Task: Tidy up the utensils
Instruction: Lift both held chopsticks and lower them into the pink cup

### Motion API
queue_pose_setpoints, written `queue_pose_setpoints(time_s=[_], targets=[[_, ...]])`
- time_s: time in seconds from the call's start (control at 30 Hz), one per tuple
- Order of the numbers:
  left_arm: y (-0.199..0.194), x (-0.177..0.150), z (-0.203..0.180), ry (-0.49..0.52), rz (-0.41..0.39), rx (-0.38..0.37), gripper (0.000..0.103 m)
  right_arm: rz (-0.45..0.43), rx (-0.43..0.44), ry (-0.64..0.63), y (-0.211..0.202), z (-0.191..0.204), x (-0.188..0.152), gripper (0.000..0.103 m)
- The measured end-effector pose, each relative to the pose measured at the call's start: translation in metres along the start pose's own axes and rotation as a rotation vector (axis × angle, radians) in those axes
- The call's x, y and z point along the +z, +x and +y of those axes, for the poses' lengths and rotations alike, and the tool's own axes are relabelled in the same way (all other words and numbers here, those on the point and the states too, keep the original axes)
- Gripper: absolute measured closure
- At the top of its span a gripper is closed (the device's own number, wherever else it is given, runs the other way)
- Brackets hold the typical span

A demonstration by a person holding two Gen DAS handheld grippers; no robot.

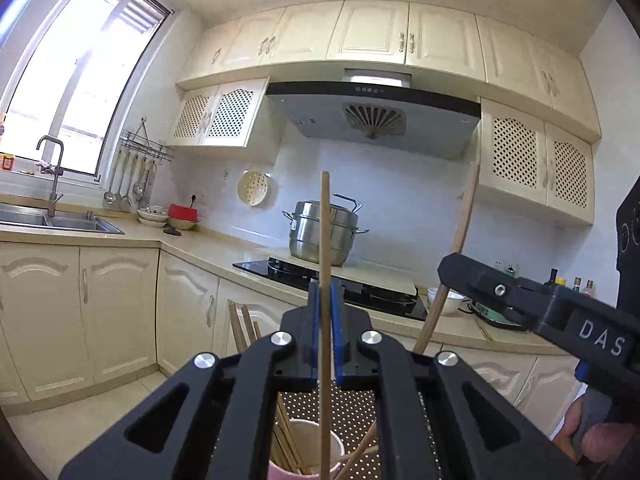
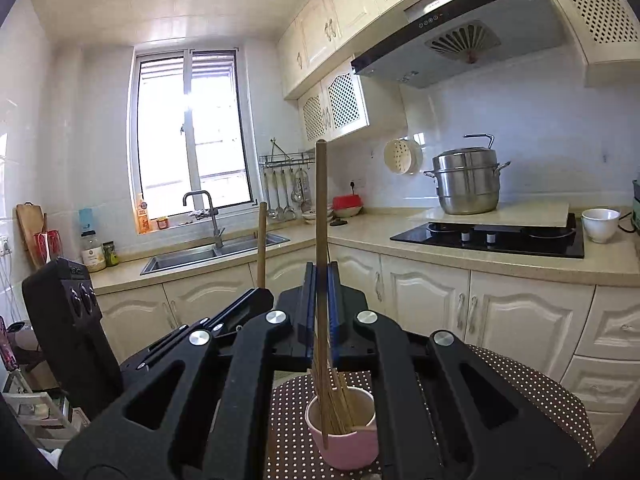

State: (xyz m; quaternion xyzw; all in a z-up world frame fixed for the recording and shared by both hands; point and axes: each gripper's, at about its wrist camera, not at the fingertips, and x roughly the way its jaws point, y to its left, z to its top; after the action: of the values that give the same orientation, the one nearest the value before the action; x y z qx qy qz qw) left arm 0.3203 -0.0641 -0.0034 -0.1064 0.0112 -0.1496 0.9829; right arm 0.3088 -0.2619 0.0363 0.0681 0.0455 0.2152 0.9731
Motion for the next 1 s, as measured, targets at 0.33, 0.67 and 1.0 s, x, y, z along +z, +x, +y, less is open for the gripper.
queue_pose_setpoints(time_s=[0.33,0.67,1.0], targets=[[0.037,-0.006,0.014,-0.049,-0.062,0.038,0.097,-0.021,-0.049,-0.031,0.03,-0.01,-0.016,0.097],[0.053,-0.028,0.022,-0.065,-0.022,0.035,0.097,0.023,-0.056,-0.009,0.041,-0.017,-0.033,0.097],[0.049,-0.031,0.028,-0.045,0.046,0.068,0.064,0.023,-0.066,-0.016,0.039,-0.01,-0.032,0.097]])
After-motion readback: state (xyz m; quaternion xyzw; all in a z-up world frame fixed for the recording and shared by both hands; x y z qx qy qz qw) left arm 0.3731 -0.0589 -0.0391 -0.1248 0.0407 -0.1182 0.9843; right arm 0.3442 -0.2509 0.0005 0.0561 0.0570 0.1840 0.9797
